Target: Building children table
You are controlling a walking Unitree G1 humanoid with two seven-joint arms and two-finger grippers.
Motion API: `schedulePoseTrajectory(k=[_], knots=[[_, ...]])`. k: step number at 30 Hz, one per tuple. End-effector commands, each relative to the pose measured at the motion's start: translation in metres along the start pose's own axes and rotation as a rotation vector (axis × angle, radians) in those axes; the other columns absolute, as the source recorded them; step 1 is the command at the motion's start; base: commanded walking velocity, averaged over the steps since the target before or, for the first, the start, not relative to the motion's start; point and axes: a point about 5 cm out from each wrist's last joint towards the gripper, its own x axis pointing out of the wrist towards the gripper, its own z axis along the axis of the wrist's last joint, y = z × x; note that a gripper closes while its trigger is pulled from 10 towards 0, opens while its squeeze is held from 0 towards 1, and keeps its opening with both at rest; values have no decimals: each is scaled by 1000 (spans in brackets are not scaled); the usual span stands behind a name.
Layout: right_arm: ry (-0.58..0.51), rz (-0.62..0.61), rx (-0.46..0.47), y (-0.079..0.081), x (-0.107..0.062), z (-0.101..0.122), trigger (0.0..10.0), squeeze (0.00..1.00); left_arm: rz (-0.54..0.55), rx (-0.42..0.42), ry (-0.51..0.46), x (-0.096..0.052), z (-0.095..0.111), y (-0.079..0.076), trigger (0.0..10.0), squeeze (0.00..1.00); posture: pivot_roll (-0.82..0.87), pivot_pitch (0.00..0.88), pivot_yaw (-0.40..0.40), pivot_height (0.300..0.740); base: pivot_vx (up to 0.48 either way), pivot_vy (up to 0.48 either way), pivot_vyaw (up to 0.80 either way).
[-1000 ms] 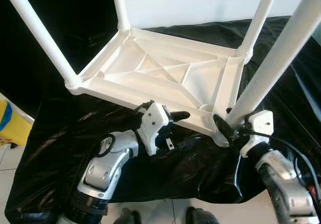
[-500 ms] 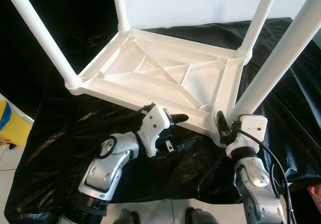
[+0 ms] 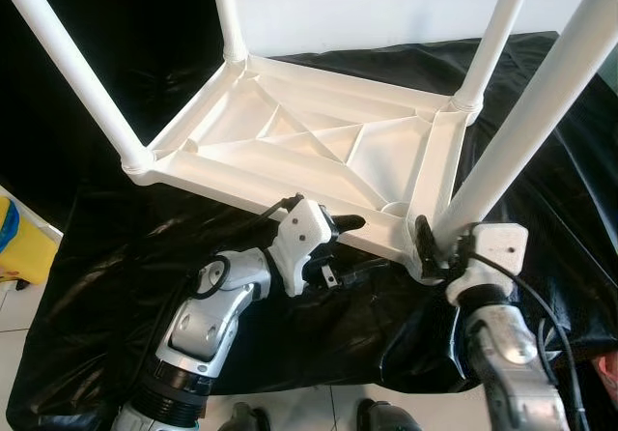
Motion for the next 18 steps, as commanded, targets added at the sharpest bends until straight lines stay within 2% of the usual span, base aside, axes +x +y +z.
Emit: schedulePoseTrajectory(k=[1, 2, 3, 4, 5, 10, 15, 18], knots=[[-13, 83, 10, -6, 1, 3, 10000, 859, 78, 10, 14, 0, -3, 4, 10000, 0, -179, 143, 54, 740, 0, 0, 0], [-6, 158, 17, -7, 2, 4, 10000, 0, 78, 11, 14, 1, -3, 4, 10000, 0, -177, 144, 55, 740, 0, 0, 0], [-7, 217, 11, -7, 4, 6, 10000, 0, 78, 12, 14, 1, -3, 5, 10000, 0, -177, 145, 57, 740, 0, 0, 0], [-7, 217, 11, -7, 4, 6, 10000, 0, 78, 12, 14, 1, -3, 5, 10000, 0, -177, 145, 57, 740, 0, 0, 0], [21, 349, 16, -5, 8, 4, 10000, 0, 78, 11, 9, 2, -2, 5, 10000, 0, -173, 146, 56, 740, 0, 0, 0], [18, 412, -46, -5, 13, 3, 10000, 0, 76, 10, 7, 1, -2, 6, 10000, 0, -171, 145, 56, 740, 0, 0, 0], [76, 596, -105, -10, 28, -7, 10000, 0, 82, 11, 7, 0, -1, 5, 10000, 0, -141, 141, 57, 740, 0, 0, 0], [84, 622, -116, -10, 32, -9, 10000, 0, 84, 17, 12, -1, -2, 5, 10000, 0, -137, 140, 54, 740, 0, 0, 0]])
